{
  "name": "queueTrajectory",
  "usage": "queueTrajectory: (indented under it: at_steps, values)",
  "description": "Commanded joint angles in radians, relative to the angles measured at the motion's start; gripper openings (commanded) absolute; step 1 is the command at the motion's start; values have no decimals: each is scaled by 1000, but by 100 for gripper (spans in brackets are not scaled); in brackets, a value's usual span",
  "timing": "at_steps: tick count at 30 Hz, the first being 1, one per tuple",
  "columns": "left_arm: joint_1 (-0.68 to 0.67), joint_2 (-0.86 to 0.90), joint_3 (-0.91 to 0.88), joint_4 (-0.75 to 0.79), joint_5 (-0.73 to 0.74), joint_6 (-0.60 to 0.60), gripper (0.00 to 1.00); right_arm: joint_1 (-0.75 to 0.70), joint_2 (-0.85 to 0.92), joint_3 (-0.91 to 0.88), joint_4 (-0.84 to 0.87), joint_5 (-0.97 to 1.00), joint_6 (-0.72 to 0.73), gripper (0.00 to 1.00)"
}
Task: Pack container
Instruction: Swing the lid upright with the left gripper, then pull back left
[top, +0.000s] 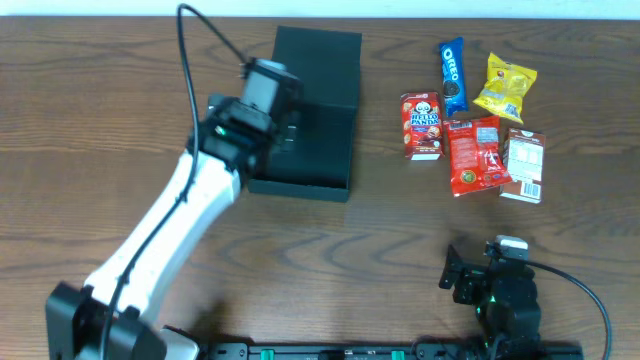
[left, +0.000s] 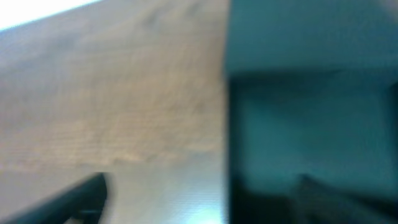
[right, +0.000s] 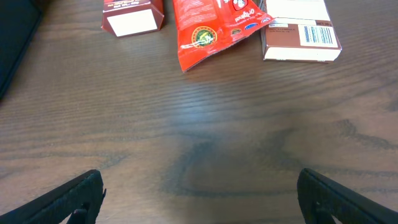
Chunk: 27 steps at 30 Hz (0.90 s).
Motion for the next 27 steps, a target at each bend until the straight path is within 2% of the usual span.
queueTrajectory:
  at_steps: [1, 4, 8, 15, 20, 24, 27]
  values:
    - [119, 53, -29, -28, 98, 15, 8, -8, -5, -11, -2, 3, -13, 99]
    - [237, 98, -36, -27, 242, -42, 6, -8, -5, -11, -2, 3, -13, 99]
    - [327, 164, -62, -23, 432, -47, 6, -8, -5, -11, -2, 3, -13, 99]
    - [315, 248, -127, -4, 615, -48, 6, -8, -5, -11, -2, 3, -13, 99]
    - [308, 251, -148, 6, 653, -100, 6, -8, -5, -11, -2, 3, -13, 99]
    - [305, 251, -148, 14, 755, -101, 6, -8, -5, -11, -2, 3, -13, 99]
    - [297, 251, -148, 7, 775, -104, 6, -8, -5, -11, -2, 3, -13, 99]
